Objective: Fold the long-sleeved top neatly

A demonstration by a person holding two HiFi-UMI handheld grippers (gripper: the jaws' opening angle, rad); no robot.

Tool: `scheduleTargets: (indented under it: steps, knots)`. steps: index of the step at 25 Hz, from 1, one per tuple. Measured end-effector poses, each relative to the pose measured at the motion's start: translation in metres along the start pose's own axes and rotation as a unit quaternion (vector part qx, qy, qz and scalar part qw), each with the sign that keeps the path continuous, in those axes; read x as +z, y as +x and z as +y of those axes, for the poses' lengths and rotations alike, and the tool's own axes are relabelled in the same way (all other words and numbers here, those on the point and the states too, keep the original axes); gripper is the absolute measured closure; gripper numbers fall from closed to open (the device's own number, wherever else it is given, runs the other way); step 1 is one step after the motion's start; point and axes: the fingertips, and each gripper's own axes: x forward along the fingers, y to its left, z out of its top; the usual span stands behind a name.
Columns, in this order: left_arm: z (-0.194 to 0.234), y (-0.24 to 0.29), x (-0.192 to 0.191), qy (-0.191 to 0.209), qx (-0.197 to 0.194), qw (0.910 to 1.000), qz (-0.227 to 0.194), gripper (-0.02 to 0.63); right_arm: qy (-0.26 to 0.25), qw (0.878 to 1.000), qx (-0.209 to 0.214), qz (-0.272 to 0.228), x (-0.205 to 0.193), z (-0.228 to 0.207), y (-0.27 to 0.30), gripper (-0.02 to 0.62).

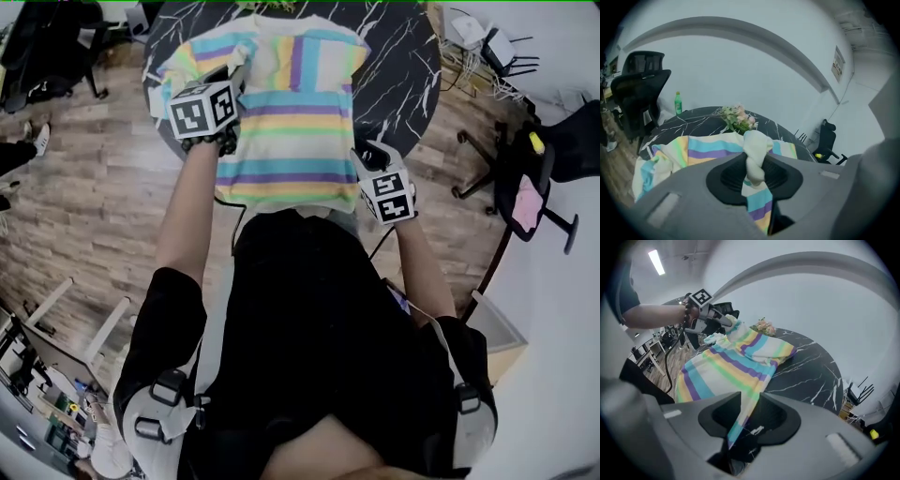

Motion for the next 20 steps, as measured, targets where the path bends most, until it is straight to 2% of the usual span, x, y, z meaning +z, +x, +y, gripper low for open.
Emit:
scheduleTargets:
  steps: [5, 8, 11, 15, 20]
  knots:
    - [0.042, -0.004, -0.025, 0.003, 0.016, 0.9992, 0.037, 0.508, 0.001, 1.0, -0.011, -0.005, 0.027, 0.015, 0.021, 0.466]
    - [0.055, -0.003, -0.034, 0.024, 0.015, 0.998, 0.056, 0.502, 0.011, 1.0, -0.017, -0.002, 0.03, 0.025, 0.024, 0.466]
    - [0.065, -0.003, -0.031, 0.044, 0.023, 0.9969, 0.061, 0.486, 0.018, 0.999, -0.026, 0.006, 0.029, 0.032, 0.027, 0.466]
    - [0.081, -0.004, -0.033, 0.055, 0.039, 0.9954, 0.067, 0.397, 0.029, 0.999, -0.034, 0.013, 0.027, 0.039, 0.03, 0.466]
    - [0.096, -0.011, -0.042, 0.071, 0.057, 0.9927, 0.079, 0.397, 0.029, 0.999, -0.032, 0.019, 0.028, 0.049, 0.033, 0.466]
